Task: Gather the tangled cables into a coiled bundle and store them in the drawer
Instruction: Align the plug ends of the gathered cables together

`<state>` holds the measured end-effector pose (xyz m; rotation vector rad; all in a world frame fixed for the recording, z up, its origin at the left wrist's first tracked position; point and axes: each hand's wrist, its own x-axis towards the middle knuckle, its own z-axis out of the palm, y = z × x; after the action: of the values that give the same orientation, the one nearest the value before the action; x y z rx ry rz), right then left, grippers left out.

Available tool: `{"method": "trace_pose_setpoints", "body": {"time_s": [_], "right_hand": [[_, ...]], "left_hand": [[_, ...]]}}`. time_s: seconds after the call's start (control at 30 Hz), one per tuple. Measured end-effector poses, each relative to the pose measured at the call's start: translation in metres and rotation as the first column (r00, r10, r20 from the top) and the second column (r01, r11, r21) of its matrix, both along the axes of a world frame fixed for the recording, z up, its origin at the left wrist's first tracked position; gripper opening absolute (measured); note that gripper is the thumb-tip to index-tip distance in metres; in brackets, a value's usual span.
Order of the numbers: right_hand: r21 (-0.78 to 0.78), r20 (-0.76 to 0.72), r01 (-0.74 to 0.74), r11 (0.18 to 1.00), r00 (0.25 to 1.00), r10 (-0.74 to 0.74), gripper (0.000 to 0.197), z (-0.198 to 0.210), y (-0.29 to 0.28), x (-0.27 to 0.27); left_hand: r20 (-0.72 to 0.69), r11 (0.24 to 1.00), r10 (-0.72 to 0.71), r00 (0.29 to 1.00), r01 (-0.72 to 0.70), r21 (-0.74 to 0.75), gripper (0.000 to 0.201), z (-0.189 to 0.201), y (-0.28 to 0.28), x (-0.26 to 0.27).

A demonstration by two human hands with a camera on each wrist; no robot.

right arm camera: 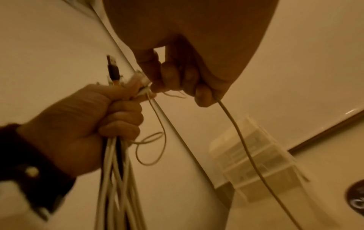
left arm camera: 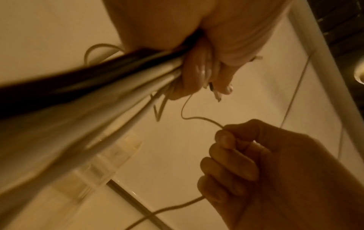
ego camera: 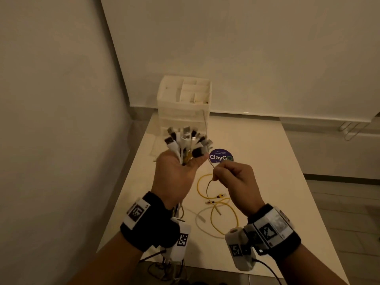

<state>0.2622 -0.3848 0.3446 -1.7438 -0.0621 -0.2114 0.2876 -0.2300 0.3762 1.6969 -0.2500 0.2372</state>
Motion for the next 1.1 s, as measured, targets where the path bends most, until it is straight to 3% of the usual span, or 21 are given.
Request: {"method": "trace_pose_setpoints", "body": {"time_s": [0.07, 0.13, 0.2, 0.27, 0.33, 0.37, 0.47, 0.53, 0.6, 0.7, 0.87, 0.97, 1.1], "right_hand": [[0.121, 0.049, -0.019, 0.992, 0.999, 0.013, 0.032, 0.015, 0.004, 0.005], [0.222, 0.087, -0.076, 0.972, 0.995, 0.058, 0.038, 0.023, 0.007, 0.010], [0.219, 0.094, -0.128, 0.967, 0.990, 0.109, 0.039, 0.023, 0.009, 0.014], [0.187, 0.084, -0.163, 0.969, 0.985, 0.150, 0.035, 0.017, 0.008, 0.017], [0.134, 0.088, -0.188, 0.973, 0.980, 0.178, 0.025, 0.010, 0.006, 0.014], [0.118, 0.101, -0.199, 0.973, 0.977, 0.187, 0.023, 0.007, 0.005, 0.012], [0.165, 0.135, -0.227, 0.960, 0.969, 0.206, 0.021, 0.004, -0.002, 0.015], [0.225, 0.144, -0.218, 0.950, 0.971, 0.188, 0.024, 0.004, -0.008, 0.021], [0.208, 0.144, -0.209, 0.956, 0.973, 0.181, 0.026, 0.002, -0.010, 0.024], [0.198, 0.092, -0.227, 0.954, 0.973, 0.212, 0.022, -0.010, -0.010, 0.027], [0.259, -0.098, -0.077, 0.963, 0.990, 0.105, 0.021, -0.054, -0.027, 0.039], [0.263, -0.199, 0.037, 0.964, 0.980, 0.017, 0.020, -0.079, -0.037, 0.044], [0.406, -0.264, 0.143, 0.903, 0.964, -0.034, 0.023, -0.094, -0.040, 0.049]], "left_hand": [[-0.054, 0.997, 0.023, 0.998, -0.026, -0.068, 0.013, 0.002, 0.002, 0.004], [-0.084, 0.994, -0.089, 0.992, 0.084, -0.065, 0.013, 0.006, -0.001, 0.003], [-0.097, 0.986, -0.166, 0.981, 0.163, -0.042, 0.010, 0.008, -0.005, -0.001], [-0.083, 0.994, -0.096, 0.992, 0.092, -0.050, 0.016, 0.003, -0.008, 0.000], [-0.090, 0.997, -0.034, 0.995, 0.028, -0.075, 0.009, 0.000, -0.010, 0.003], [-0.102, 0.996, -0.047, 0.994, 0.039, -0.077, 0.002, 0.001, -0.010, 0.003], [-0.147, 0.986, -0.162, 0.976, 0.155, -0.063, 0.014, 0.001, -0.009, 0.004], [-0.163, 0.974, -0.227, 0.960, 0.222, -0.045, 0.003, -0.002, -0.006, 0.006], [-0.125, 0.984, -0.172, 0.977, 0.177, 0.035, 0.009, -0.006, -0.006, 0.007], [-0.074, 0.998, 0.027, 0.997, -0.023, 0.050, 0.009, -0.006, -0.007, 0.010], [-0.098, 0.964, 0.221, 0.970, -0.232, -0.127, 0.030, 0.007, 0.008, 0.030], [-0.077, 0.947, 0.217, 0.973, -0.229, -0.227, 0.054, 0.007, 0.018, 0.040], [-0.099, 0.968, 0.130, 0.986, -0.148, -0.203, 0.055, 0.006, 0.021, 0.038]]}}
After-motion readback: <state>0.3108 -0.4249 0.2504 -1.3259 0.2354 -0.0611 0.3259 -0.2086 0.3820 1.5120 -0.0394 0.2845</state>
